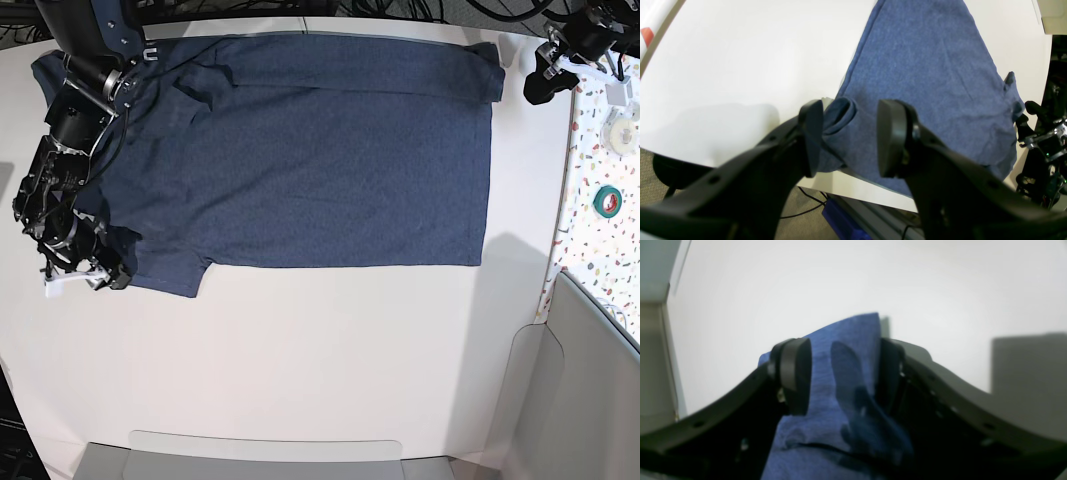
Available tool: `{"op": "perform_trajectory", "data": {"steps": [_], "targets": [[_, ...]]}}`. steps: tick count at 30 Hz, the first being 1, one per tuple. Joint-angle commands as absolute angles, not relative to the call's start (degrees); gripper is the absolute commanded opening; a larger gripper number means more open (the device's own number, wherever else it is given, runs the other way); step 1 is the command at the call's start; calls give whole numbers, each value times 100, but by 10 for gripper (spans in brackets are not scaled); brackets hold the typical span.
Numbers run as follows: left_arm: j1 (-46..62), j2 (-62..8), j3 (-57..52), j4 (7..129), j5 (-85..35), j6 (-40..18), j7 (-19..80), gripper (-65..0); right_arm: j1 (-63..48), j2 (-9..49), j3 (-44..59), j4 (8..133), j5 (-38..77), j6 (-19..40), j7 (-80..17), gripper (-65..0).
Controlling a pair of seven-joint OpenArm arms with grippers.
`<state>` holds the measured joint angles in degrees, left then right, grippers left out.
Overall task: Layout the t-shirt on the table in an organized manner, then fold the t-shirt properly
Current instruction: 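Release the shirt and move the right gripper to the sleeve corner, then grasp the hem corners with both grippers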
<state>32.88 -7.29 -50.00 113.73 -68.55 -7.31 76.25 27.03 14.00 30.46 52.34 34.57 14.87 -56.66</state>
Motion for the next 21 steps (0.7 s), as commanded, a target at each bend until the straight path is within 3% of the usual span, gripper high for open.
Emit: {"op": "perform_trajectory", "data": {"steps": [1, 5, 6, 8, 10, 11, 21], "targets": [[3345, -787, -5051, 11451, -6976, -743, 7538, -402, 2756, 1411, 2949, 5244, 3327, 1446, -5833, -337], [3345, -787, -5051, 11451, -6976, -743, 7530, -402, 2756, 1411, 2774, 5244, 3345, 1446, -5833, -345], [3336, -787, -5051, 11451, -6976, -743, 7530, -402, 2756, 1402, 2747, 5244, 3345, 1446, -5833, -372], [3327, -787, -5051, 11451, -6976, -743, 7530, -402, 2756, 1402, 2712, 5244, 3345, 1446, -5833, -468], [3310, -822, -5051, 11468, -6976, -743, 7521, -402, 2756, 1402, 2703, 5244, 3345, 1446, -5833, -630], [3301, -848, -5059, 11468, -6976, -743, 7521, -400, 2756, 1411, 2686, 5253, 3327, 1446, -5851, -650], [1596, -1903, -5007, 11231, -6958, -743, 8000, -366, 2756, 1455, 2466, 5279, 3336, 1446, -5833, -650]]}}
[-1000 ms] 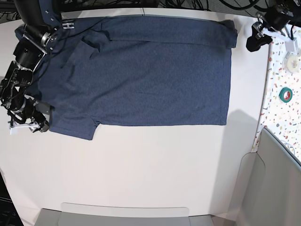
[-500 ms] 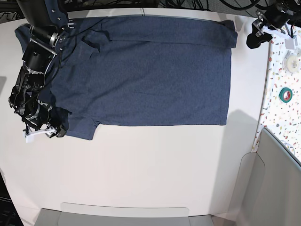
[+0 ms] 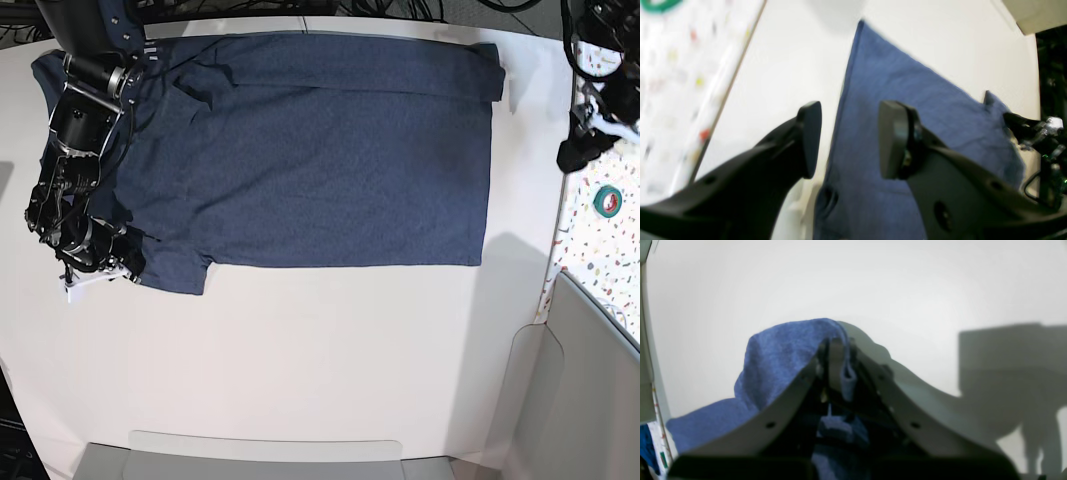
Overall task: Layout the t-shirt on the table in an organized manner, then fold the t-shirt properly
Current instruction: 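Grasp the hem corners with both grippers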
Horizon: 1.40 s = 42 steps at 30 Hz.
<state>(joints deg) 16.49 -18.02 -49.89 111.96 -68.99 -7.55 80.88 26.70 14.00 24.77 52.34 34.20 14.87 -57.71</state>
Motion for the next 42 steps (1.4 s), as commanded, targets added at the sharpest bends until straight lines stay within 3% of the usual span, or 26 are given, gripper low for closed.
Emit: {"op": "perform_trajectory", "data": {"steps": [1, 5, 16, 26, 34, 42], "targets": [[1323, -1912, -4998, 11125, -6941, -743, 8000, -361, 2756, 1455, 2466, 5279, 3336, 1446, -5833, -650], [347, -1930, -4743, 10211, -6914, -734, 8000, -351, 2756, 1455, 2466, 5279, 3345, 1446, -5842, -650], [-690, -2070, -3424, 7582, -6818, -716, 7987, -351, 2712, 1464, 2466, 5279, 3354, 1446, -5859, -650], [-1297, -2589, -1578, 6062, -6800, -725, 6466, -351, 2712, 1464, 2457, 5279, 3354, 1719, -5868, -650], [-1508, -2993, -1086, 5613, -6800, -734, 5886, -351, 2712, 1455, 2457, 5279, 3354, 1763, -5877, -650], [-1490, -2677, -716, 5437, -6800, -743, 5807, -351, 2712, 1420, 2457, 5279, 3354, 1763, -5877, -650]]}}
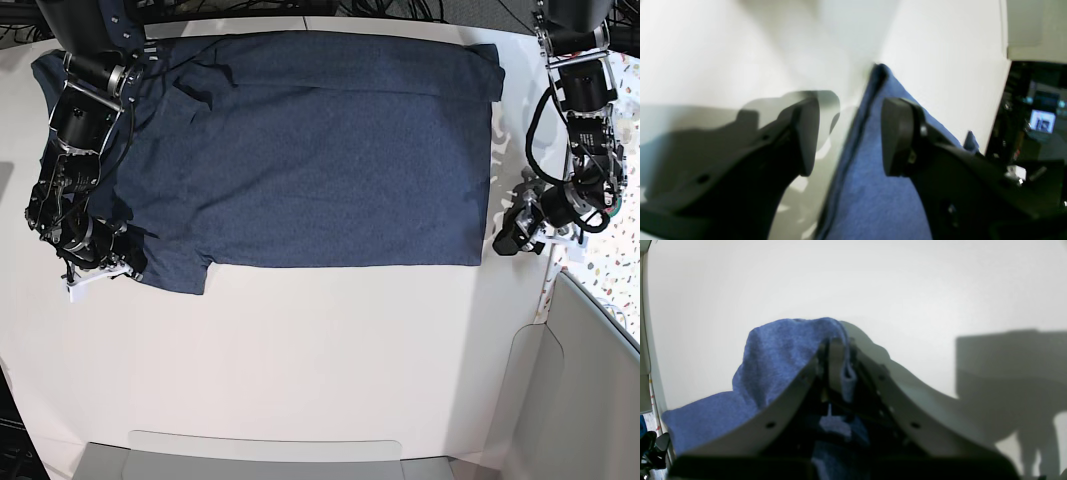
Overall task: Layout the t-shirt on the table in an organized manner, then fold the t-shirt properly
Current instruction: 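Grasp the hem corners with both grippers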
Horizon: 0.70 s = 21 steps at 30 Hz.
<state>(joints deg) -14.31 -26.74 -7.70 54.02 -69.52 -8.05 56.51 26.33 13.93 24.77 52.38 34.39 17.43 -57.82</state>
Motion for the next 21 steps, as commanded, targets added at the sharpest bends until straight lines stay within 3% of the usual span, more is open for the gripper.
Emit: {"op": "perform_trajectory", "data": {"steps": [1, 8, 15, 17, 21], "targets": [[-1490, -2624, -576, 5455, -6800, -743, 5745, -351, 2712, 1420, 2457, 5279, 3354, 1763, -5877, -650], [-1516, -2378, 110, 5446, -6800, -743, 5349, -351, 2712, 1429, 2457, 5279, 3354, 1763, -5877, -650], [-1534, -2396, 127, 5446, -6800, -743, 5182, -376, 2703, 1446, 2457, 5279, 3354, 1763, -5877, -650], [-1534, -2396, 127, 5446, -6800, -743, 5051, -444, 2703, 1437, 2457, 5279, 3345, 1763, -5877, -650], [-1534, -2396, 119, 5437, -6800, -743, 4787, -650, 2703, 1429, 2457, 5279, 3354, 1763, -5877, -650]]}}
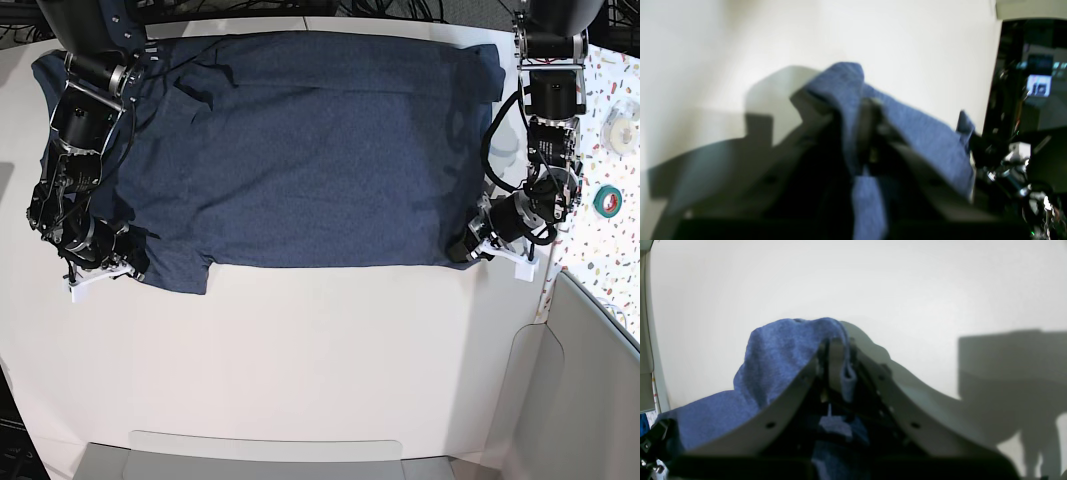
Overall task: Layout the t-shirt on the table in an organized manner, then fold the t-shirt properly
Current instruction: 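Grasp the hem corners with both grippers, then lift the hem with both grippers and fold it toward the collar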
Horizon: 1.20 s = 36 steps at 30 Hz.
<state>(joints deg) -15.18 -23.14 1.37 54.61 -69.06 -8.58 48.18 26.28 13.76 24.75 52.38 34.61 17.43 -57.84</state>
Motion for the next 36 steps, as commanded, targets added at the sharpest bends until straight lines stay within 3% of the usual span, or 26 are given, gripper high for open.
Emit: {"op": "perform_trajectory", "data": {"steps": [1, 11, 22, 28, 36], "targets": [[-1534, -2396, 119, 5437, -6800, -743, 4752, -650, 2703, 1429, 2457, 5279, 3354, 1763, -5877, -650], [-1525, -2396, 119, 5473, -6809, -743, 4760, -640, 2818, 1560, 2457, 6132, 3319, 1754, -5877, -650], [-1508, -2396, 119, 5473, -6809, -743, 4769, -640, 3415, 1877, 2440, 6141, 3310, 1745, -5868, -650], [-1499, -2396, 119, 5473, -6809, -743, 4769, -640, 3767, 1886, 2431, 6149, 2651, 1763, -5868, -650], [-1490, -2404, 127, 5481, -6809, -743, 4769, -640, 3934, 1947, 1349, 6642, 2229, 1763, -5868, -650]]}}
